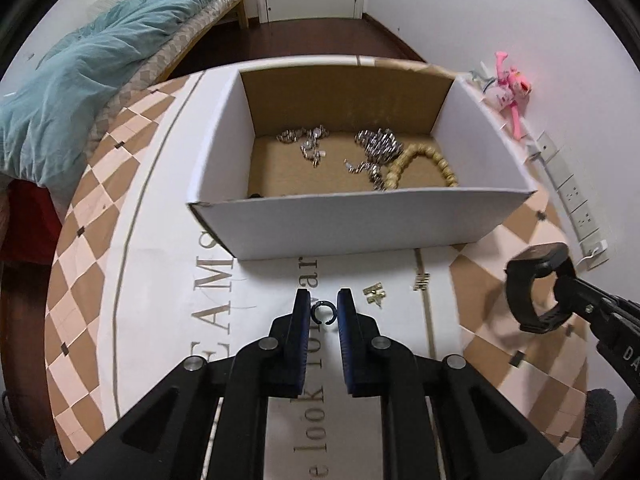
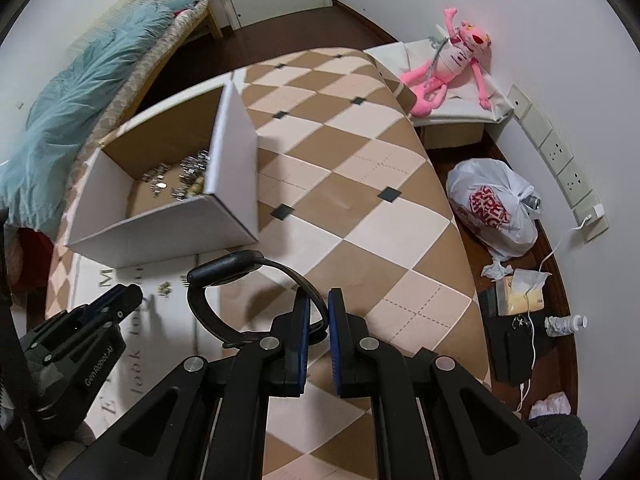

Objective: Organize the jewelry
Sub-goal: 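Carry the watch band and ring into the white box and release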

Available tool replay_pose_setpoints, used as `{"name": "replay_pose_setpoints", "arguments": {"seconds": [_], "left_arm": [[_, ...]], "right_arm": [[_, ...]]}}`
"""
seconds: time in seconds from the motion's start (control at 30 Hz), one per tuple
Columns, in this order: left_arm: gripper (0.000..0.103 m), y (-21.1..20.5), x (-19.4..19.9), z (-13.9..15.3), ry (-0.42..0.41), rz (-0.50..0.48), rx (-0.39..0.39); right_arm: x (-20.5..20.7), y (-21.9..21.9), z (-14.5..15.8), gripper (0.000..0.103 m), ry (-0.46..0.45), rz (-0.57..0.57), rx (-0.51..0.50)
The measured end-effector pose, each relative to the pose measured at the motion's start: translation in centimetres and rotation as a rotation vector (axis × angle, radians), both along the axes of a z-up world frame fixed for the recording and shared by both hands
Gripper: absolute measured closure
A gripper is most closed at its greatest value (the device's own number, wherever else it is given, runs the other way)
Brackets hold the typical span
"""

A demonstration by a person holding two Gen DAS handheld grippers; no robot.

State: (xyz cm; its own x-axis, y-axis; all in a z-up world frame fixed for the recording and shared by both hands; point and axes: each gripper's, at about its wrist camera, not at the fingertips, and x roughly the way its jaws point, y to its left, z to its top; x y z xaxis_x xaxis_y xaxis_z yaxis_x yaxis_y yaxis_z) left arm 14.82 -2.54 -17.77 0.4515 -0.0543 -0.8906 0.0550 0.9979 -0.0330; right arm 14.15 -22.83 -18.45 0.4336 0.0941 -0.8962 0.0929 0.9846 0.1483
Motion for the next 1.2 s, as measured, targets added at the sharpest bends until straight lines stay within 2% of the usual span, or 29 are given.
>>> {"name": "replay_pose_setpoints", "arguments": {"seconds": [0.23, 0.4, 0.5, 0.8, 0.87, 0.9, 0.93, 0.97, 1.07, 1.1, 1.13, 1.2], "left_arm": [[0.092, 0.4, -1.4, 4.9, -0.076, -0.013, -0.043], [0.092, 1.5, 1.0, 7.8, -0.093, -0.007, -0.102], [0.092, 2.4, 3.3, 8.2, -0.059, 0.001, -0.162], [0.09, 3.4, 8.4, 8.4, 0.004, 0.012, -0.172], [0.079, 3.6, 9.0, 8.5, 0.007, 0.025, -0.149], [0.057, 3.7, 9.2, 8.6, 0.003, 0.034, -0.134], [0.032, 3.9, 9.3, 8.8, -0.002, 0.041, -0.13], [0.026, 4.2, 9.3, 8.9, -0.012, 0.048, -0.135], [0.025, 4.9, 9.3, 9.1, -0.027, 0.072, -0.109], [0.021, 5.2, 9.2, 9.0, -0.025, 0.083, -0.103], [0.01, 5.3, 9.2, 8.8, -0.022, 0.089, -0.096], [0.003, 5.4, 8.8, 8.3, -0.024, 0.095, -0.063]], "right_arm": [[-0.5, 1.5, 4.2, 0.094, -0.065, 0.048, 0.043], [1.8, 2.9, 6.2, 0.094, -0.098, 0.085, 0.056], [4.3, 3.8, 6.5, 0.094, -0.094, 0.108, 0.055], [11.0, 6.5, 5.3, 0.092, -0.019, 0.188, 0.018], [11.9, 6.8, 4.8, 0.085, 0.019, 0.204, 0.023], [12.2, 6.8, 4.7, 0.079, 0.032, 0.204, 0.028], [12.4, 6.8, 4.7, 0.062, 0.033, 0.202, 0.025], [12.4, 6.7, 4.7, 0.05, 0.032, 0.202, 0.027], [12.2, 6.4, 5.0, 0.048, 0.024, 0.198, 0.012], [12.0, 6.3, 5.0, 0.047, 0.022, 0.193, 0.004], [11.9, 6.2, 5.0, 0.045, 0.023, 0.192, -0.007], [11.6, 6.2, 4.7, 0.033, 0.027, 0.19, -0.043]]}}
